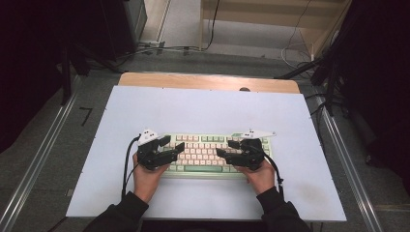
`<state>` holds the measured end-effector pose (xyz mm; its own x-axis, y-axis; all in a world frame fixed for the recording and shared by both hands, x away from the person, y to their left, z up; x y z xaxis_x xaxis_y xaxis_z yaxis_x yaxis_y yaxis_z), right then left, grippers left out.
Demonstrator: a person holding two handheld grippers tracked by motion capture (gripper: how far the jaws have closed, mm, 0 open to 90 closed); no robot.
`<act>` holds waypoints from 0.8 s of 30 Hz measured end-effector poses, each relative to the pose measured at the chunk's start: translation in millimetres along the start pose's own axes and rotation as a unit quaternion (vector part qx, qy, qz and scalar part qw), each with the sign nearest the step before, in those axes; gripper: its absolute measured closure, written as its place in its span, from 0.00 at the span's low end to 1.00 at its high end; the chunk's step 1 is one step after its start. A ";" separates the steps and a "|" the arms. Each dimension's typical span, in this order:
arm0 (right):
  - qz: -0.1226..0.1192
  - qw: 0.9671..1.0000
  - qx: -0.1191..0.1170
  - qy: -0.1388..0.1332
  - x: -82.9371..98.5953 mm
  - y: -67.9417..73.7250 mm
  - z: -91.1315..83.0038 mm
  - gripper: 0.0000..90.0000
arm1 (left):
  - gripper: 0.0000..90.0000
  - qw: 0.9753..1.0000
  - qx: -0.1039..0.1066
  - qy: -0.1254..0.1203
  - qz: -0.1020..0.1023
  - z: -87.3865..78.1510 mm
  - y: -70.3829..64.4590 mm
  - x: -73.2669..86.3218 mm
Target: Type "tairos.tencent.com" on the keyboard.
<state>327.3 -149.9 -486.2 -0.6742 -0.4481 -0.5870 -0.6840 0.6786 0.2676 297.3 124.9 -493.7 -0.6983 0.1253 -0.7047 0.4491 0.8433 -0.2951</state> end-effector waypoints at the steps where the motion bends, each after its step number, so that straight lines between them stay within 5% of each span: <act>1: 0.006 1.000 -0.004 0.007 0.7 -1.2 -0.9 0.33 | 0.37 1.000 0.000 0.000 0.001 -0.3 -0.1 0.0; 24: 0.003 1.000 0.001 -0.003 8.1 2.2 -12.0 0.28 | 0.36 1.000 -0.003 -0.001 0.000 -0.1 0.8 -0.1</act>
<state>316.9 -159.0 -481.2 -0.6766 -0.4400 -0.5904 -0.6791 0.6828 0.2694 297.7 125.6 -493.8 -0.6980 0.1239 -0.7053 0.4448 0.8469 -0.2913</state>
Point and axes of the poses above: each handheld gripper's, and its own axes: z roughly forward along the jaws, x roughly out of its underside, y roughly to its left, the point moved 3 cm from there along z, roughly forward along the jaws, and after that the axes turned 14 degrees about y, right-handed, at the moved point
